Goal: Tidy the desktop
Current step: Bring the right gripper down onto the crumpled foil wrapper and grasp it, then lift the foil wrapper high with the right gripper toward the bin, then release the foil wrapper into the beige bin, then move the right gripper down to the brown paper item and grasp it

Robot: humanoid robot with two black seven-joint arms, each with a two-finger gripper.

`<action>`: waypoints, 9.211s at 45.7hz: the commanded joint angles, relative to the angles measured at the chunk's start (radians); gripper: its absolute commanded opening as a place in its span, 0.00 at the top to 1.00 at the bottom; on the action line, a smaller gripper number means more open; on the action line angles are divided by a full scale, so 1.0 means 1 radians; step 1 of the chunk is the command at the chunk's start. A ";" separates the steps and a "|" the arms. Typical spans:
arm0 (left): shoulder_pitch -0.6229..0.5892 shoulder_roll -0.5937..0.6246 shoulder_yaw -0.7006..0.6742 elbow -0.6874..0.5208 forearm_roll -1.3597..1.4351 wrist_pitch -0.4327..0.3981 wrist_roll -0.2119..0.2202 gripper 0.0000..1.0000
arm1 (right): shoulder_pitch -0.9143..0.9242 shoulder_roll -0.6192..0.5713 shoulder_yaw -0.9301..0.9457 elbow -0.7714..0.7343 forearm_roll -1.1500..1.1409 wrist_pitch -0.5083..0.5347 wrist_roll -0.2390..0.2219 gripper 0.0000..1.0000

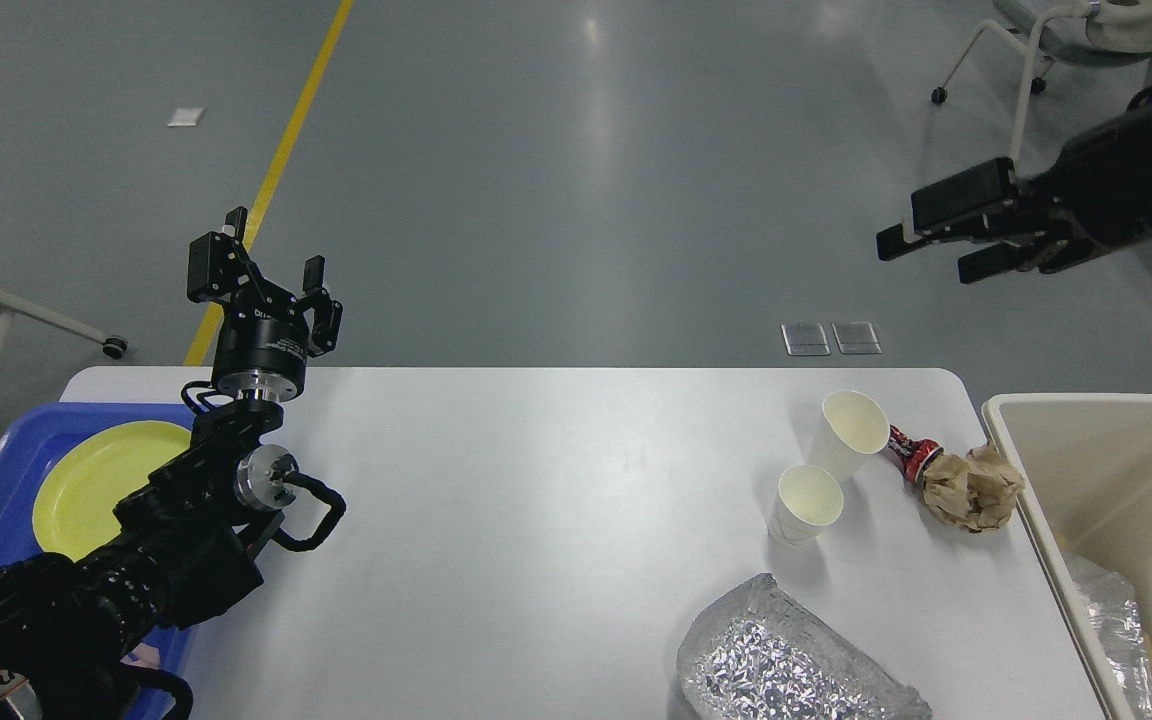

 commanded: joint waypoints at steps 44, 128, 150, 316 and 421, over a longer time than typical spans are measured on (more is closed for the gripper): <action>0.000 0.000 0.000 0.000 0.000 0.000 0.000 0.00 | -0.380 0.265 0.127 0.301 -0.160 -0.281 -0.124 0.00; 0.000 0.000 0.000 0.000 0.000 0.000 0.000 0.00 | -0.867 0.313 0.119 -0.003 -0.407 -0.541 -0.187 1.00; 0.000 0.000 0.000 0.000 0.000 0.000 0.000 0.00 | -0.180 -0.100 0.130 0.324 -0.382 -0.139 -0.048 1.00; 0.000 0.000 0.000 0.000 0.000 0.000 0.000 0.00 | 0.042 0.135 -0.092 0.292 0.120 -0.278 -0.133 0.00; 0.000 0.000 0.000 0.000 0.000 0.000 0.000 0.00 | -1.136 0.371 -0.037 -0.641 0.081 -0.789 -0.147 1.00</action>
